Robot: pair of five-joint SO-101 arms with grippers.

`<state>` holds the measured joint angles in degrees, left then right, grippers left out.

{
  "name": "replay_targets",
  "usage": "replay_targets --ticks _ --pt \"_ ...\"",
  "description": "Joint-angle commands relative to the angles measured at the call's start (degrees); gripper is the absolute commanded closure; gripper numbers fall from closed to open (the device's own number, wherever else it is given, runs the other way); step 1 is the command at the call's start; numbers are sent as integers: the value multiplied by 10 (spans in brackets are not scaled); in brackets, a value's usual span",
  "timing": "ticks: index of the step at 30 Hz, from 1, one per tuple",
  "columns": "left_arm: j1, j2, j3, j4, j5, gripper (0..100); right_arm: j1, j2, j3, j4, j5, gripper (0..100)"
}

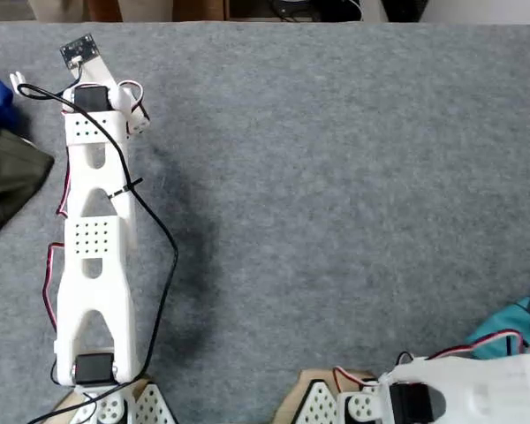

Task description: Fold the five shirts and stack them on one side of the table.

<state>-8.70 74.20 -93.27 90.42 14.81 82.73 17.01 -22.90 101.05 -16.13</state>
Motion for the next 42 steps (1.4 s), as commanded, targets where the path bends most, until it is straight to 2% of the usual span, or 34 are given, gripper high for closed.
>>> replay_targets --ticks 1,5,11,14,19,24,27,31,36,42 --pt "4 -16 -19 -6 -2 904 -56 -124 -22 12 1 663" --pt "-2 -19 -26 4 -3 904 -178 -200 -22 11 1 759" --pt "-76 -50 -25 38 -6 904 -447 -234 -22 11 -21 998" --pt "-134 -53 -25 41 -24 904 -577 -233 -22 8 -83 981" --pt "-224 -53 -25 38 -86 900 -792 -206 -24 -58 -138 992" --pt "-280 -95 -25 37 -187 900 -948 -119 -28 -126 -182 992" --pt "-304 -127 -11 38 -242 895 -1004 -66 -32 -145 -193 992" --pt "-338 -144 10 35 -302 819 -1027 1 -85 -143 -193 992" --pt "-354 -144 34 9 -307 793 -1028 72 -171 -143 -194 992" --pt "-344 -146 185 -90 -305 794 -1028 136 -227 -143 -196 992"
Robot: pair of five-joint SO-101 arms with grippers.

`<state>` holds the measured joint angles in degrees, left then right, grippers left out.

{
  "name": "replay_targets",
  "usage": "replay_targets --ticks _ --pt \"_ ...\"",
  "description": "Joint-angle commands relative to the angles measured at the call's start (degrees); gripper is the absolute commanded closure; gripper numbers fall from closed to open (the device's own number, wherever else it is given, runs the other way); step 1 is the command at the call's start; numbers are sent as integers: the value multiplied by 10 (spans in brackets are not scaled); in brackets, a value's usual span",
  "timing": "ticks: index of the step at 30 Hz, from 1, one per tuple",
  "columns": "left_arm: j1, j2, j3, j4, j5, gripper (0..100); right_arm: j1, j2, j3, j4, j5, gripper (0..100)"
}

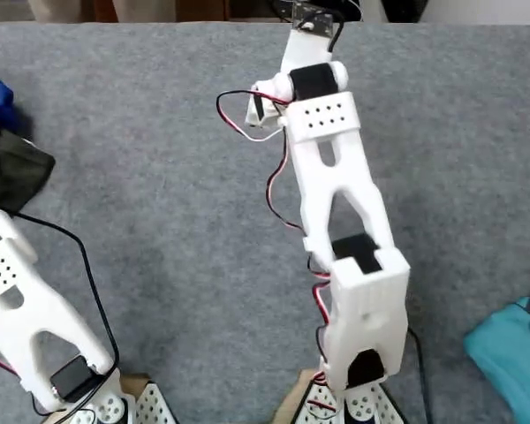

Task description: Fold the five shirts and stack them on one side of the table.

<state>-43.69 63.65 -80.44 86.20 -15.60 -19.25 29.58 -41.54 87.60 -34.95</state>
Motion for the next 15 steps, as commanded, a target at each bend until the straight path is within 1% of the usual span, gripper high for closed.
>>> replay_targets --ticks 1,3,7,8,9,11,15 --pt "10 -44 70 -53 -1 795 -8 16 -44 -9 -8 992" --pt "14 -45 54 -48 0 823 -8 22 -49 -9 -8 992" --pt "24 -42 -4 -23 11 980 -8 22 -48 -9 -9 992" --pt "25 -40 -16 -14 25 984 -8 22 -48 -9 -9 992" --pt "27 -39 -27 -6 40 969 -8 22 -48 -9 -9 992" --pt "31 -39 -43 -3 72 983 -8 22 -48 -9 -9 992" --pt "33 -42 -67 0 116 980 -7 23 -48 -9 -9 992"
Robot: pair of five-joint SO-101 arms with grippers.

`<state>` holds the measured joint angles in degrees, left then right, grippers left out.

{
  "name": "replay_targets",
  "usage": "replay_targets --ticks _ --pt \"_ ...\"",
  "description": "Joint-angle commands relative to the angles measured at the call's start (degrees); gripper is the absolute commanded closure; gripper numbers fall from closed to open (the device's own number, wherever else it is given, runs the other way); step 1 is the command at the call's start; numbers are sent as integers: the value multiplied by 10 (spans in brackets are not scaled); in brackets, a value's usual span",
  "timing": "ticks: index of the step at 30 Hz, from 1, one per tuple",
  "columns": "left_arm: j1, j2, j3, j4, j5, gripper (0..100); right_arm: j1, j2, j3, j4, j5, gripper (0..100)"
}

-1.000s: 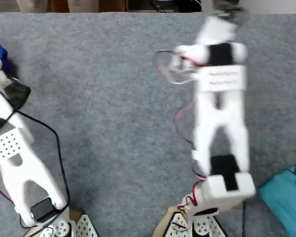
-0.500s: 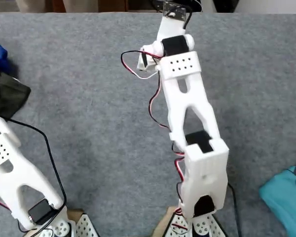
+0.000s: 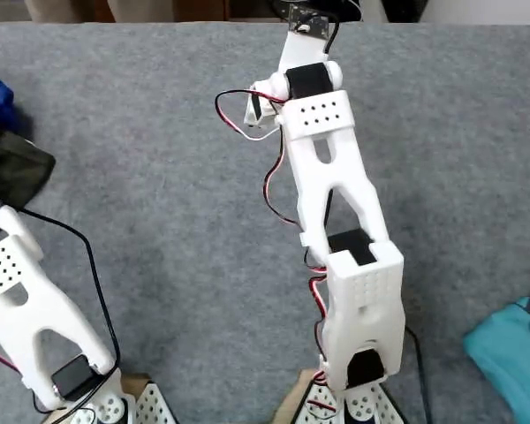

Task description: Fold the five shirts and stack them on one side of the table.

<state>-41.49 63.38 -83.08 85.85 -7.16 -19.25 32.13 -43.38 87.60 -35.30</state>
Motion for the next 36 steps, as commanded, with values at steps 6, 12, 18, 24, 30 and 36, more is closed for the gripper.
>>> replay_targets --ticks 6,12,18,24,30,36 --pt "58 -42 -46 42 51 980 -6 -1 -29 -9 -5 992" --pt "148 -39 -119 141 52 980 -5 -3 -29 -9 -4 992" --pt "211 -43 -111 150 112 981 29 -3 -30 -9 -2 992" --pt "269 -42 -49 150 134 981 87 -4 -30 -9 4 992" --pt "356 -42 45 150 145 981 92 -4 -30 -9 67 992" --pt "447 -45 120 150 145 981 145 -4 -65 -9 68 992"
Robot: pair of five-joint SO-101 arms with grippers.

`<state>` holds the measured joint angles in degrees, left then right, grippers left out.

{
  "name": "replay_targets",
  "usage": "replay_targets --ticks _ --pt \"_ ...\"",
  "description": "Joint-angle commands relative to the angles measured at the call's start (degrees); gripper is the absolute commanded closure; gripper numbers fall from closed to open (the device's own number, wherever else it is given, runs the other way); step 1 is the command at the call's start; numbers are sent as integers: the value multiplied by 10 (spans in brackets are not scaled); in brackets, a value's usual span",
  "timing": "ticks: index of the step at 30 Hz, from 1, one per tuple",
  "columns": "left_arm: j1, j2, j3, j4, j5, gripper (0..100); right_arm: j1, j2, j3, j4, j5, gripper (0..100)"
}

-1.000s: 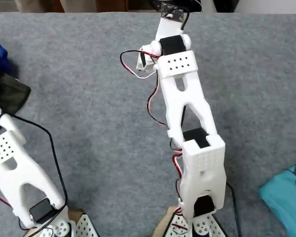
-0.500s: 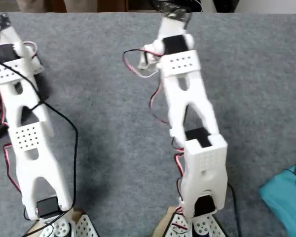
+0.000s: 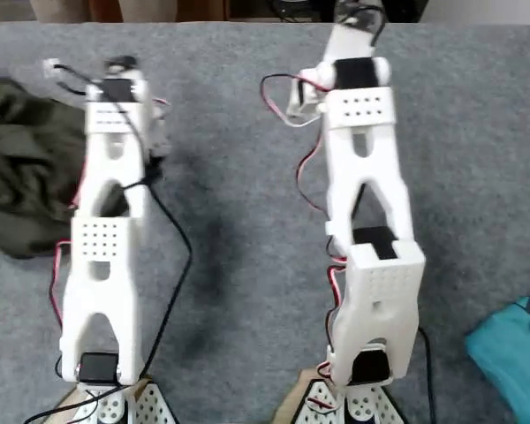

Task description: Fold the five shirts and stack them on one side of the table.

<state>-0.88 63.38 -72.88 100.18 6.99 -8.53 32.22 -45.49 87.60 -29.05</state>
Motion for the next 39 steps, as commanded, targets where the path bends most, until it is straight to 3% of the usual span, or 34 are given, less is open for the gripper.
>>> replay_targets --ticks 1,18,22,28,30,33,39 --pt "52 -51 24 7 4 981 50 -5 -54 -9 5 992" --pt "246 -85 187 6 66 981 170 -4 -144 23 15 992" --pt "249 -86 172 -8 69 981 213 -5 -174 38 68 992" --pt "241 -95 64 10 47 977 239 -3 -269 140 167 992" --pt "239 -125 54 10 28 929 247 -5 -291 146 193 992" --pt "233 -206 74 10 40 825 255 -5 -322 145 204 992" --pt "195 -381 182 10 36 805 248 -17 -327 148 215 992"
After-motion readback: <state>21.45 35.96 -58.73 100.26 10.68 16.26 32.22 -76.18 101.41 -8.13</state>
